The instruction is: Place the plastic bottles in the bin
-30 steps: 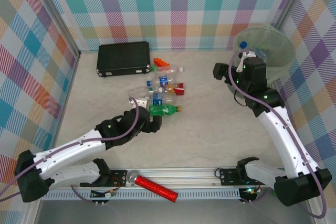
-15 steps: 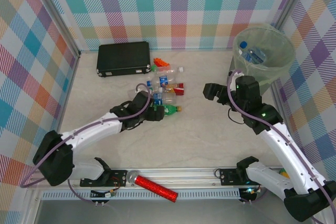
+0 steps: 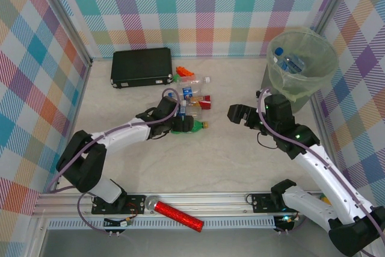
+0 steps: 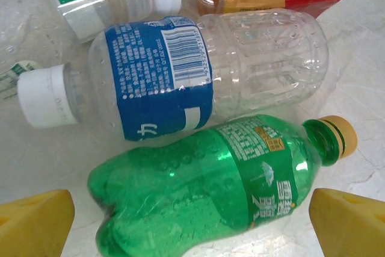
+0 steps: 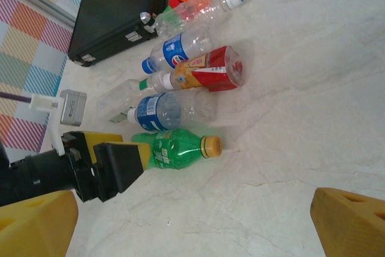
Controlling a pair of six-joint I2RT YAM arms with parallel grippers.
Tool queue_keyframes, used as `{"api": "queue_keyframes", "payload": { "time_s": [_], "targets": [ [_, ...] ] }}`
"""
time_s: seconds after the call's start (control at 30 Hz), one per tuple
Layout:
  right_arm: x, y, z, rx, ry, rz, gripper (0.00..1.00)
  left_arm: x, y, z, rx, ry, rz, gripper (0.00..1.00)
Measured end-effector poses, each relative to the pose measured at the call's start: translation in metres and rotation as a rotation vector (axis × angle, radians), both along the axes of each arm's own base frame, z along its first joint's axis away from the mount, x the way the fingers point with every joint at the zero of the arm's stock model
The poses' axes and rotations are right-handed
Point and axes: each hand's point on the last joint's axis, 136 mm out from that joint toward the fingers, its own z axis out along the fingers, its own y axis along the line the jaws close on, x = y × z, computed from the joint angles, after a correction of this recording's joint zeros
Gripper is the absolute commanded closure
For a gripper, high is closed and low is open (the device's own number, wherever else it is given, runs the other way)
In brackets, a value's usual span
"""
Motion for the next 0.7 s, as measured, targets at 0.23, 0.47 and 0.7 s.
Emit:
{"api": "queue_keyframes", "payload": {
  "time_s": [0.23, 0.47, 0.7],
  "targets": [
    [-0.005, -0.002, 0.006, 0.02, -0.017, -0.004, 0.01, 0.007, -0.009, 0.002, -0.011, -0.009, -0.025, 0.0],
    [-0.004, 0.001, 0.005, 0.029, -0.012, 0.006, 0.01, 0.008, -0.016, 0.002, -0.027, -0.003, -0.053, 0.0],
    [-0.002, 0.003, 0.002, 0.024, -0.001, 0.01, 0.01, -0.001, -0.022, -0.004, -0.076, 0.033, -0.076, 0.0]
  ]
}}
